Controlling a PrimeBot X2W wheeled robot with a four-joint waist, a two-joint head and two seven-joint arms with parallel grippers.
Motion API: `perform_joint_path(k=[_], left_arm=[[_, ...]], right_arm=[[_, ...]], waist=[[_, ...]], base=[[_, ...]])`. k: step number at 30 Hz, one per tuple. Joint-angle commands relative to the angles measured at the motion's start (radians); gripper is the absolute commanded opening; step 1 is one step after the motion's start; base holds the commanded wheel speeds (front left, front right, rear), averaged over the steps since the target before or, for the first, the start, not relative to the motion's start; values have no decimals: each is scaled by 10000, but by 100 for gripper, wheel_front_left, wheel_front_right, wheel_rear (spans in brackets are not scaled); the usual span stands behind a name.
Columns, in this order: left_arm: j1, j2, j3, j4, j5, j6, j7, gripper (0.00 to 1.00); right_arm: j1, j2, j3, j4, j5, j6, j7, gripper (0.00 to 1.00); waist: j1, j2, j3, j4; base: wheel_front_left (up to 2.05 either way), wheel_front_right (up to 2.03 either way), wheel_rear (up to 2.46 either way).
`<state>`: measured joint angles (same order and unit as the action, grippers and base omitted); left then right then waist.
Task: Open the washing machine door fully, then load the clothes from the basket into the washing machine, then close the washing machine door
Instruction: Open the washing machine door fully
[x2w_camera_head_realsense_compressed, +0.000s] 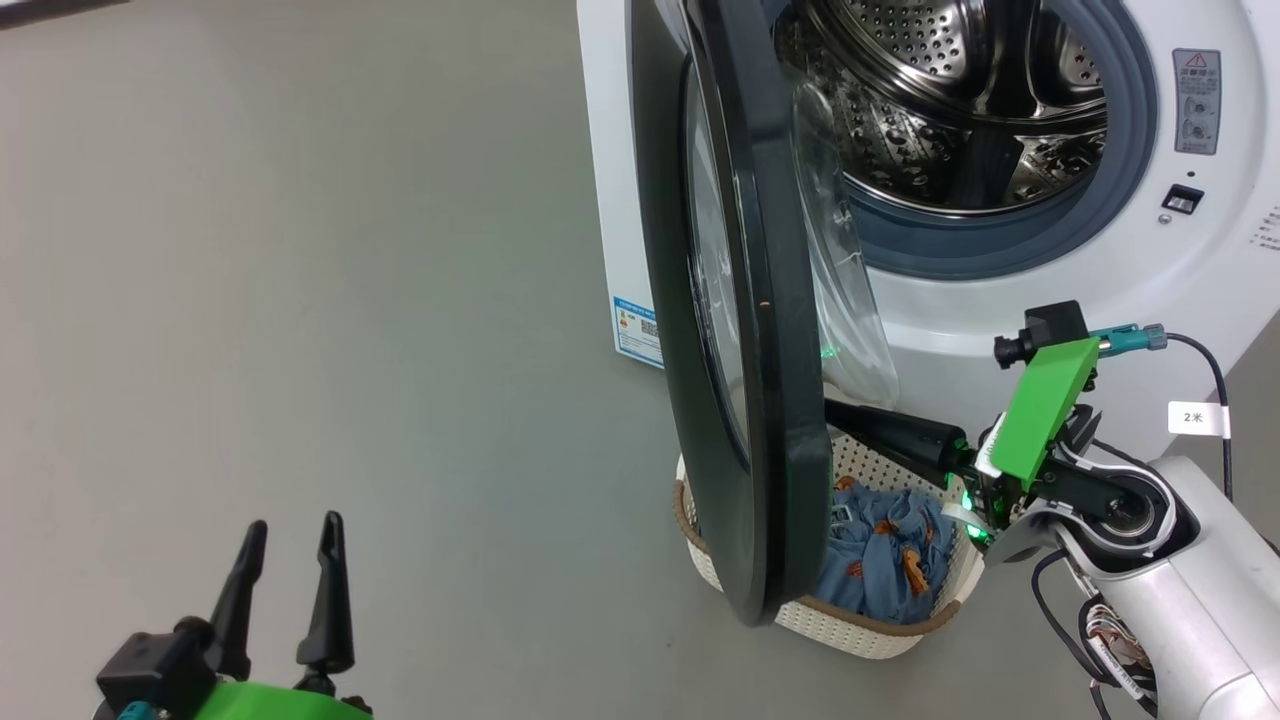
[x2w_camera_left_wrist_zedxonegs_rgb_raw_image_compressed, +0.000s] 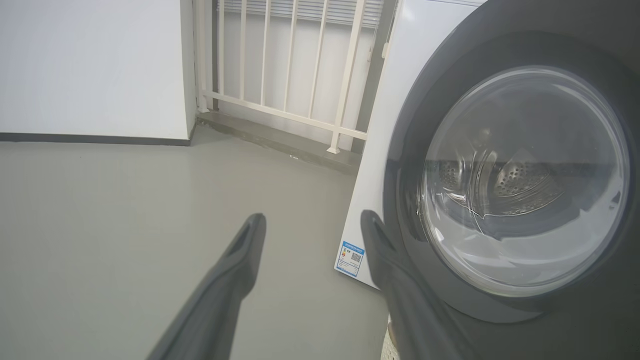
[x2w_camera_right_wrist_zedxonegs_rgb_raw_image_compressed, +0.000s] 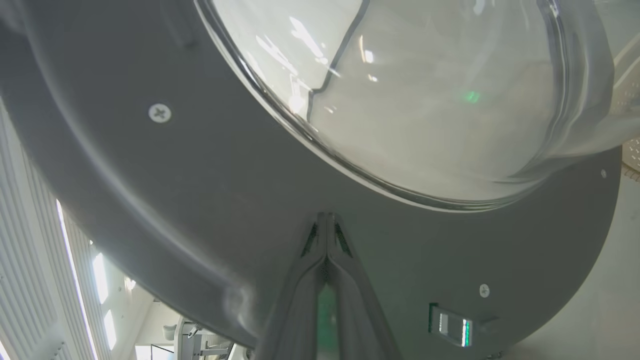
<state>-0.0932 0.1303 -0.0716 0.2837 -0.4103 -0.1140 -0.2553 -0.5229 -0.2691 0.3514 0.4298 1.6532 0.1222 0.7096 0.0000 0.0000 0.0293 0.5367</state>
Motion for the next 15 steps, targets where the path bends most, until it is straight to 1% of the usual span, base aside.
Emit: perform_joint_path(k=[1,5,6,7,8,9,10,11,12,13,15], left_arm=[[-229,205,232,-155,83,9,-61,100],[-286,246,104,-53,89,-6,-30,100],[-299,257,65,-28,89,-12,-16,100],[-313,266,19,-1,89,-18,-2,100],[-328,271,-40,23,93,-25,20,100],[-344,274,-99,45,97,-31,43,100],[-361,275,-157,66,104,-36,64,100],[-368,281,-194,80,103,-40,77,100],[-368,288,-215,90,95,-42,79,100],[-364,297,-229,98,86,-44,78,100],[-350,309,-247,109,78,-45,71,100]], right_arm=[[-55,17,-44,-397,-201,85,-122,0],[141,-70,-285,-704,-259,85,-334,0],[200,-98,-353,-773,-276,85,-397,7],[270,-118,-414,-837,-296,85,-468,20],[359,-135,-461,-910,-323,85,-537,36],[460,-157,-498,-986,-353,85,-595,40],[564,-185,-537,-1064,-397,85,-670,47],[657,-207,-564,-1134,-455,85,-751,64],[729,-220,-577,-1197,-525,85,-833,95],[785,-233,-581,-1265,-621,85,-934,100],[881,-243,-590,-1399,-789,85,-1131,100]], waist=[[0,0,-55,-28],[0,0,-211,-112],[0,0,-254,-138],[0,0,-314,-174],[0,0,-374,-209],[0,0,-437,-247],[0,0,-501,-287],[0,0,-542,-362],[0,0,-572,-461],[0,0,-600,-570],[0,0,-644,-803]], base=[[0,0,0],[0,0,0],[0,0,0],[0,0,0],[0,0,0],[0,0,0],[0,0,0],[0,0,0],[0,0,0],[0,0,0],[0,0,0]])
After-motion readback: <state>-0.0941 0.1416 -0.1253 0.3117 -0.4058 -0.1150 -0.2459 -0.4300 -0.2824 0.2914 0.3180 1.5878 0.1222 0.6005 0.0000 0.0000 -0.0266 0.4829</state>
